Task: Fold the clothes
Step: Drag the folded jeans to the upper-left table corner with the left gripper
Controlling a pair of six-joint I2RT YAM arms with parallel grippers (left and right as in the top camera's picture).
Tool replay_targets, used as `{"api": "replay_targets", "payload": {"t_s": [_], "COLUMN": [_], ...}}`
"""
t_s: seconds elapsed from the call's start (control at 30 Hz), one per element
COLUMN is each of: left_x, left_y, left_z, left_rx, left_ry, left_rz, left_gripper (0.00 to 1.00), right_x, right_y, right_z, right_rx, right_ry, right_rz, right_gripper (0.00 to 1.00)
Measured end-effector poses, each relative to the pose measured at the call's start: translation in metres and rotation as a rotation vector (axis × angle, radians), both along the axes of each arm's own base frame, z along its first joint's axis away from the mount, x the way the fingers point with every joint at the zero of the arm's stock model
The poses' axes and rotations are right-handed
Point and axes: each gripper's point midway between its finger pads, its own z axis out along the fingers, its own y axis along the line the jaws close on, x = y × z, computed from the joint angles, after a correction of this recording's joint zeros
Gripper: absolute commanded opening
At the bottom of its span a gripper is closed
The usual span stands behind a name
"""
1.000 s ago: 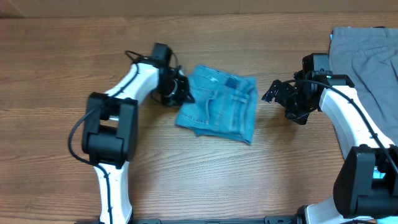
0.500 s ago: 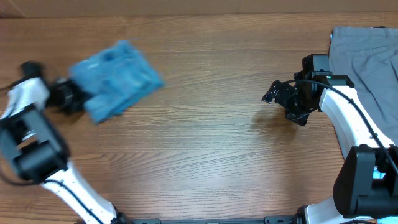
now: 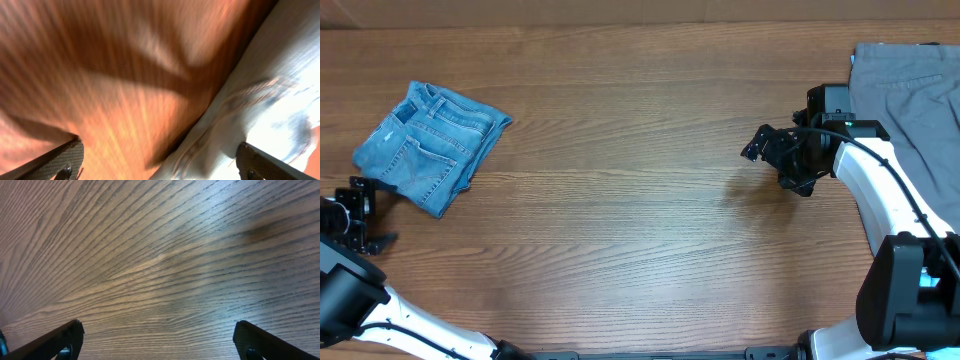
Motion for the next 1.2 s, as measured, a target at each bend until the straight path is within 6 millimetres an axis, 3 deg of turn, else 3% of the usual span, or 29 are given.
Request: {"api": "replay_targets", "payload": {"t_s": [0.07,0.13,0.2,0.27,0.63,0.83,0.93,0.97,1.07,1.2], "left_x": [-0.002,-0.001,0.002,0.009,0.029,0.074,0.109,0.129,0.156,0.176], "left_y": [-0.009,-0.014,-0.021,-0.032,-0.059,-0.084,-0.097,-0.104,-0.114,-0.123], "left_z": [-0.001,-0.003,-0.007,-0.01,-0.014,-0.015,-0.016,-0.016,-0.017,-0.017], "left_rx": [-0.015,-0.011,-0.008,-0.008,0.074,0.111,0.127,0.128,0.101,0.052], "left_ry": [0.017,0.025,0.032,0.043,0.148,0.124,0.064,0.023,-0.045,-0.097], "left_rz": [-0.032,-0.065,-0.098,-0.135,-0.201,-0.142,-0.101,-0.076,-0.034,-0.003], "left_gripper": [0.85,0.6,0.17,0.04,0.04,0.04,0.04,0.04,0.04,0.04], "right_x": [0.0,0.001,0.001,0.0,-0.001,-0.006,-0.011,-0.014,-0.02,-0.024], "right_y": [0.0,0.0,0.0,0.0,0.0,0.0,0.0,0.0,0.0,0.0], "right_z": [0.0,0.0,0.0,0.0,0.0,-0.001,-0.003,-0.003,-0.005,-0.005], "right_rx": [0.0,0.0,0.0,0.0,0.0,0.0,0.0,0.001,0.001,0.001], "right_ry": [-0.002,-0.002,-0.002,-0.001,0.005,0.025,0.047,0.063,0.088,0.102], "right_rz": [0.0,0.0,0.0,0.0,0.0,0.0,0.0,0.0,0.0,0.0], "right_gripper": [1.0,1.0,1.0,1.0,1.0,1.0,1.0,1.0,1.0,1.0]}}
